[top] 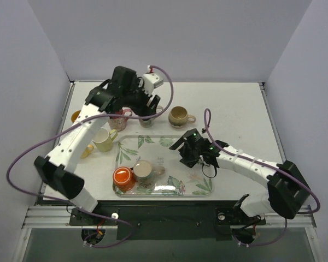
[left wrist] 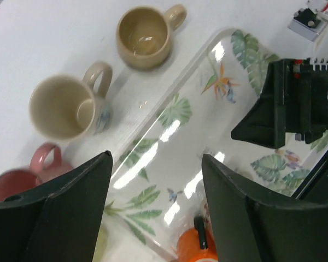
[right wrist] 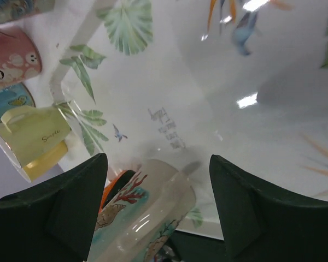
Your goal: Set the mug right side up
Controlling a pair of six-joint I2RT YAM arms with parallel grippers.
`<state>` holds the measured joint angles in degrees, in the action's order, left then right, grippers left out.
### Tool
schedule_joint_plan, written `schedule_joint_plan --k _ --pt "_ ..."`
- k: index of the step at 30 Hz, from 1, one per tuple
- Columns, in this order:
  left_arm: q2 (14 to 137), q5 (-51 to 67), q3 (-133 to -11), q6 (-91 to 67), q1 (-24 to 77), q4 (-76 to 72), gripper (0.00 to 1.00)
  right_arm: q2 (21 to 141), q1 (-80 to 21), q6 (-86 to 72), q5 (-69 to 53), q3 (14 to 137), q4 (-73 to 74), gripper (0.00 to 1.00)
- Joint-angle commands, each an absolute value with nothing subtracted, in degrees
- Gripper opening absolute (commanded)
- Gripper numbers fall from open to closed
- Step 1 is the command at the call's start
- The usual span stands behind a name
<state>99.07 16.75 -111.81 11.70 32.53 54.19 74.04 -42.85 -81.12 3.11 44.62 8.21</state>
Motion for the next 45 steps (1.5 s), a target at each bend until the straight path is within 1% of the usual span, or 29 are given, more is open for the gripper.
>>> schedule_joint_plan --k 1,4,8,13,15,17,23,25,27,31,32,34,37,40,42,44,45 --pt "87.65 13.55 -94.35 16.25 30.5 46.5 0.77 81.63 -46.4 -92.88 -5.88 48.78 0.54 0.7" --pt "81.49 12.75 -88.87 17.66 29.36 45.26 0.79 85.42 -48.6 -98.24 -8.61 49.39 -3.58 0.73" --pt "77.88 12.74 -85.17 17.75 28.04 44.74 0.79 90.43 -50.97 -102.99 -13.08 50.45 -7.98 0.75" --pt "75.5 13.01 -83.32 18.11 27.33 44.03 0.79 94.48 -53.09 -104.5 -16.96 51.24 -6.77 0.75" --pt "74.89 13.45 -83.06 18.11 27.25 43.77 0.78 93.61 -52.91 -104.33 -16.61 50.54 -6.16 0.75" --pt "74.53 13.97 -82.53 18.19 27.16 43.51 0.79 91.94 -52.47 -103.1 -14.6 50.19 -2.57 0.75" --pt "73.48 14.24 -80.95 18.46 27.16 42.37 0.79 83.51 -50.54 -99.15 -9.24 50.62 10.16 0.75" --pt "73.65 14.06 -80.86 18.46 27.07 42.19 0.79 80.7 -50.1 -98.44 -7.22 51.06 13.17 0.75" --pt "73.3 14.15 -80.68 18.46 27.07 42.1 0.79 78.32 -50.88 -100.27 -7.64 50.02 13.71 0.76" --pt "72.51 13.98 -79.63 18.63 26.98 41.14 0.79 76.03 -56.58 -110.02 -8.09 45.18 8.71 0.76" --pt "72.16 13.97 -79.37 18.37 26.98 40.78 0.79 76.2 -57.3 -112.21 -7.74 44.13 5.57 0.76" --pt "71.55 14.24 -78.93 18.02 26.98 40.43 0.79 77.34 -58.97 -114.16 -7.56 43.68 1.95 0.76" --pt "71.02 15.64 -78.49 18.1 26.98 40.87 0.79 81.37 -60.99 -114.69 -7.91 44.91 0.44 0.77" --pt "71.1 15.38 -78.4 18.11 26.89 41.48 0.79 85.15 -60.73 -116.01 -7.74 44.56 -2.89 0.76" --pt "70.84 15.29 -77.96 18.28 26.89 41.75 0.79 87.87 -60.12 -116.19 -8.87 44.73 -5.43 0.75" --pt "70.4 15.12 -77.35 18.54 26.89 41.49 0.79 89.81 -59.59 -116.45 -9.49 45.26 -7.9 0.72" --pt "70.31 15.12 -77.08 18.72 26.89 41.31 0.79 90.35 -59.5 -116.54 -9.58 45.87 -8.17 0.68"
